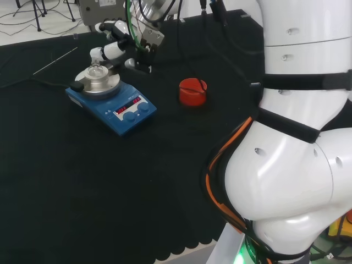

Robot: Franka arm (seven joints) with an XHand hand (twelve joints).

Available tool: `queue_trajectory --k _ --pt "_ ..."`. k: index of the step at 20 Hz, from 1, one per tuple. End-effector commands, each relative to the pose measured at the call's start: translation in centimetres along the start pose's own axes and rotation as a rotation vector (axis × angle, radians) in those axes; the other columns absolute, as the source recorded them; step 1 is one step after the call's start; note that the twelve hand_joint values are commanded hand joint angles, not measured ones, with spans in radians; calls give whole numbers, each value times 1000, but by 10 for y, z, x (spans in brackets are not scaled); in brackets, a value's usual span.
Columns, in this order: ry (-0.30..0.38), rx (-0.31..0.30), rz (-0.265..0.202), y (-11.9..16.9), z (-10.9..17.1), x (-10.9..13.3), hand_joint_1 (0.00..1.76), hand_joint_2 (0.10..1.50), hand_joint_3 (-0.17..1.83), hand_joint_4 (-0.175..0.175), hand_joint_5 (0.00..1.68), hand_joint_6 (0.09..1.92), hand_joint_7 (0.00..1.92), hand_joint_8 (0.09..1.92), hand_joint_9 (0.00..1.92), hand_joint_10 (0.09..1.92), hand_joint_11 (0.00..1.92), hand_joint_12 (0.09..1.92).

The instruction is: Turn on the heater.

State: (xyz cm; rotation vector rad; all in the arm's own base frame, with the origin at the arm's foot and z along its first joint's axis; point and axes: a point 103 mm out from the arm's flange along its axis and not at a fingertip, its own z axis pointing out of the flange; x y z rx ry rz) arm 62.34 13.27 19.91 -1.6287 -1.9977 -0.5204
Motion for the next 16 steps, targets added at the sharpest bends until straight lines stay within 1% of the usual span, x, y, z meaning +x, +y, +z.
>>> queue_trajectory --k 1,4,6,8,10,13,16 --pt "-55 -19 27 -31 -24 -4 823 537 592 20 367 118 149 599 333 680 0 1397" --pt "-67 -19 34 -42 -28 -4 822 538 589 20 369 114 155 602 332 681 0 1398" --pt "-92 -14 36 -49 -30 -5 821 539 587 21 371 111 162 605 331 682 0 1399" --pt "-135 -25 22 -56 -34 -4 830 545 588 21 372 107 190 617 337 685 0 1400" --pt "-187 -5 17 -63 -38 -2 891 559 621 21 377 90 256 630 379 685 3 1428" --pt "-242 27 30 -73 -42 -2 992 552 745 20 389 87 378 628 543 644 173 1415" --pt "-300 70 43 -85 -43 -2 1040 540 816 20 393 87 500 620 678 597 314 1372"
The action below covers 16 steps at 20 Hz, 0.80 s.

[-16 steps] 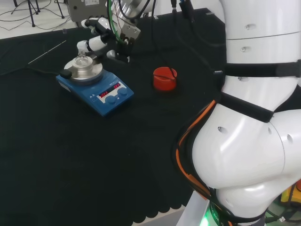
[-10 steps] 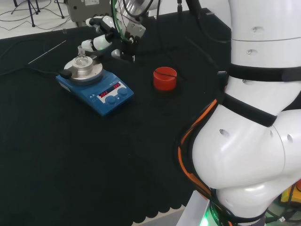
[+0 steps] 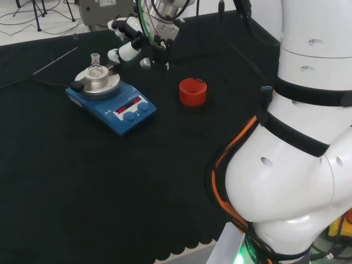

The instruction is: Turn on the heater.

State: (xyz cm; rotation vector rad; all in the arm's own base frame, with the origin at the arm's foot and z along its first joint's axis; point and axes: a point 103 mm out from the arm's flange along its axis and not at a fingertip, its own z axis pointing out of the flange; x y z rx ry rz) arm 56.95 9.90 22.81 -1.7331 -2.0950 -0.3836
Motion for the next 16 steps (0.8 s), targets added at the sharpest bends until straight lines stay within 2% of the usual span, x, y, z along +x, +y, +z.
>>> queue_trajectory --k 1,2,5,6,8,10,12,16 --pt "-163 80 20 -28 -8 -2 1048 537 828 19 393 87 543 619 731 584 364 1355" --pt "-188 108 26 -31 -9 -2 1054 535 837 18 395 87 601 620 788 572 418 1336" --pt "-252 128 28 -43 -13 -2 1067 536 849 14 421 87 796 624 968 542 585 1276" --pt "-277 141 24 -47 -14 -2 1079 542 846 8 431 87 885 638 1065 537 705 1225" --pt "-318 168 21 -53 -16 -2 1119 564 818 -16 442 87 1065 712 1282 597 1124 998" --pt "-334 178 27 -60 -17 -2 1151 586 783 -33 448 87 1221 835 1448 752 1471 847" --pt "-340 182 33 -66 -18 -3 1167 597 769 -38 456 87 1321 960 1528 929 1628 875" --pt "-368 206 37 -78 -14 -5 1174 604 781 -32 496 87 1477 1161 1648 1160 1733 1091"
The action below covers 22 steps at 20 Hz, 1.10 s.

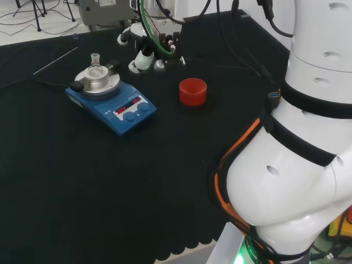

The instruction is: Turn on the heater.

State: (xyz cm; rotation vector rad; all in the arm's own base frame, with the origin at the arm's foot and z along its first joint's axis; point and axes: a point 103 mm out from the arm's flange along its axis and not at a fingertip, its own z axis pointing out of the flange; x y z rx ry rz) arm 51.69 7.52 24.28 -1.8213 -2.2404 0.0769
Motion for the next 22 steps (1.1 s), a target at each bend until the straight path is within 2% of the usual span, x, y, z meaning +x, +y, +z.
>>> queue_trajectory --k 1,3,6,11,17,22 --pt "-56 48 6 -22 8 2 1174 604 787 -29 504 87 1504 1195 1670 1197 1747 1137" --pt "-75 65 7 -25 11 5 1188 606 795 -25 521 87 1556 1261 1726 1273 1779 1236" --pt "-110 126 11 -26 16 9 1283 616 834 -19 526 87 1620 1382 1783 1390 1765 1316" --pt "-114 265 30 -24 26 11 1440 559 1106 -4 462 87 1670 1538 1807 1542 1653 1457" --pt "-169 374 40 -24 35 11 1481 524 1224 8 406 87 1709 1585 1818 1607 1653 1526" --pt "-203 430 42 -24 38 13 1491 514 1254 13 392 87 1720 1598 1821 1631 1654 1545"
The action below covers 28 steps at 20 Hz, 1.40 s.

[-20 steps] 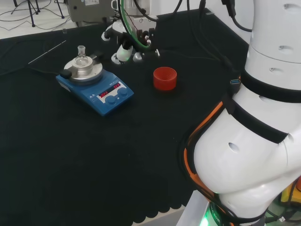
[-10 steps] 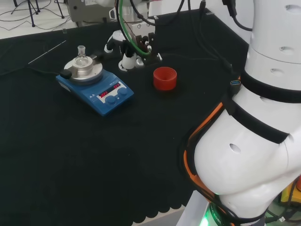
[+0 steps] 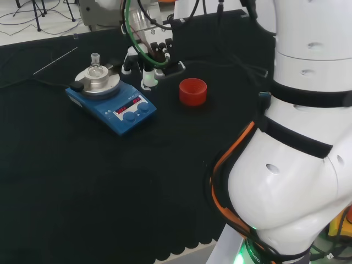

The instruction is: Turn on the heater.

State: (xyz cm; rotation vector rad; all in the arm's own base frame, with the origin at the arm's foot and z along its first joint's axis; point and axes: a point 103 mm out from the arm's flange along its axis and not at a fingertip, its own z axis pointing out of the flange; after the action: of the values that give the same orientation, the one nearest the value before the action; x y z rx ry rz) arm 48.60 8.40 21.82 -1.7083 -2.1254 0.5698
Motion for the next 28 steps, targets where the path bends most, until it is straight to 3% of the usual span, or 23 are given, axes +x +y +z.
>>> queue_trajectory --k 1,14,28 --pt "-70 96 17 0 6 3 1491 513 1259 14 390 87 1723 1600 1822 1634 1654 1547" --pt "-124 228 15 9 16 9 1498 503 1286 19 381 87 1732 1606 1824 1646 1656 1558" --pt "-107 294 -2 12 32 6 1502 496 1307 21 397 87 1734 1609 1826 1653 1651 1567"
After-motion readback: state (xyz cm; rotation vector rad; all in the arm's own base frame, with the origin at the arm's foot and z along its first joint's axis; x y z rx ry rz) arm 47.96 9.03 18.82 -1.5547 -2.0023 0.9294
